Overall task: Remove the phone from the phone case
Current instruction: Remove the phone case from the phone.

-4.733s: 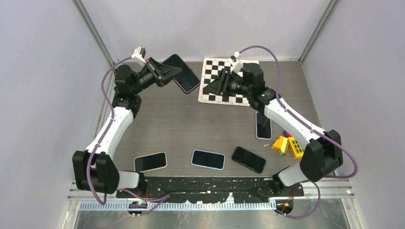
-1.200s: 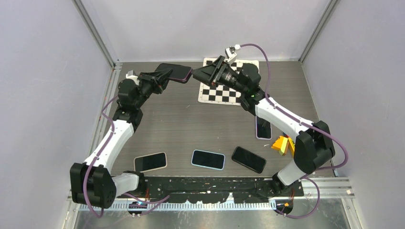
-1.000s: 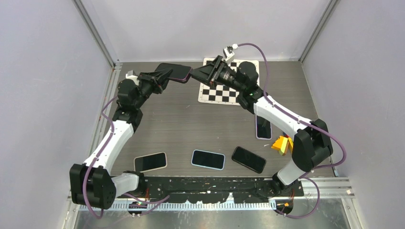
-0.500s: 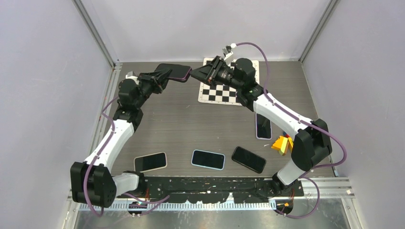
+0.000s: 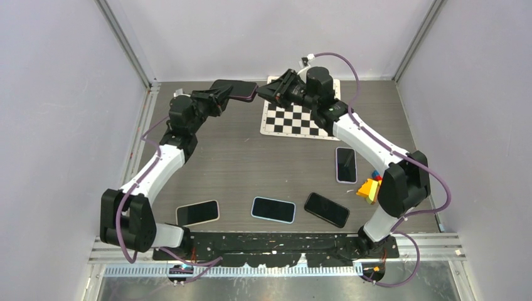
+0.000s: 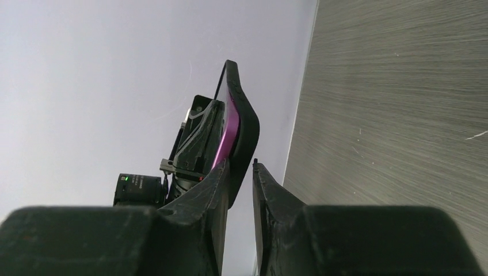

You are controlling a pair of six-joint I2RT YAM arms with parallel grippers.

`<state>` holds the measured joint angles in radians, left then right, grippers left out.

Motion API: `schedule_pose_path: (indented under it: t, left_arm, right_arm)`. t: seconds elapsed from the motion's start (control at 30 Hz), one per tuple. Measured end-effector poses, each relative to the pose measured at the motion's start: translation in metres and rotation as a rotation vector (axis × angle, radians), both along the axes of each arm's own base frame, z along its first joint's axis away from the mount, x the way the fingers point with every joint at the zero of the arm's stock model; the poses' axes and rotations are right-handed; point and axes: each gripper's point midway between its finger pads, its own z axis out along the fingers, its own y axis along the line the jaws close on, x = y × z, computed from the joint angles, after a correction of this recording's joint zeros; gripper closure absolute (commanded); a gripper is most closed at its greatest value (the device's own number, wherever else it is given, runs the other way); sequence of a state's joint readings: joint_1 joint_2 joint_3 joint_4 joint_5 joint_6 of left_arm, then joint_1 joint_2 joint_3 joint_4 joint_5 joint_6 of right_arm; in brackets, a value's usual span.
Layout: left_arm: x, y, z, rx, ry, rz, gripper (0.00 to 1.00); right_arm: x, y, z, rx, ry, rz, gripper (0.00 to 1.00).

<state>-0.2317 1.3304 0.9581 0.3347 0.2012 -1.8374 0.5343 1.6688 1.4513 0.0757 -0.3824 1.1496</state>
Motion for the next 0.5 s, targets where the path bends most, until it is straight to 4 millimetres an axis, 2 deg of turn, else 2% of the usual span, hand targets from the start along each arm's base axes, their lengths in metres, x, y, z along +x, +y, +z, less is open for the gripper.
schedule_pose_path:
  t: [0.13,0.27,0.5]
  left_arm:
    - [0.003,-0.005,0.000,0.024,-0.023,0.006,1.00]
    - [-0.003,-0.017,0.011,0.044,-0.088,-0.021,1.00]
    - [-0.004,-0.021,0.010,0.038,-0.085,-0.035,1.00]
  right_arm:
    - [0.003,-0.004,-0.005,-0.010,0.022,-0.016,0.74]
    - [-0.003,0.000,-0.015,-0.025,0.047,-0.002,0.74]
    - [-0.005,-0.004,-0.018,-0.023,0.038,-0.015,0.72]
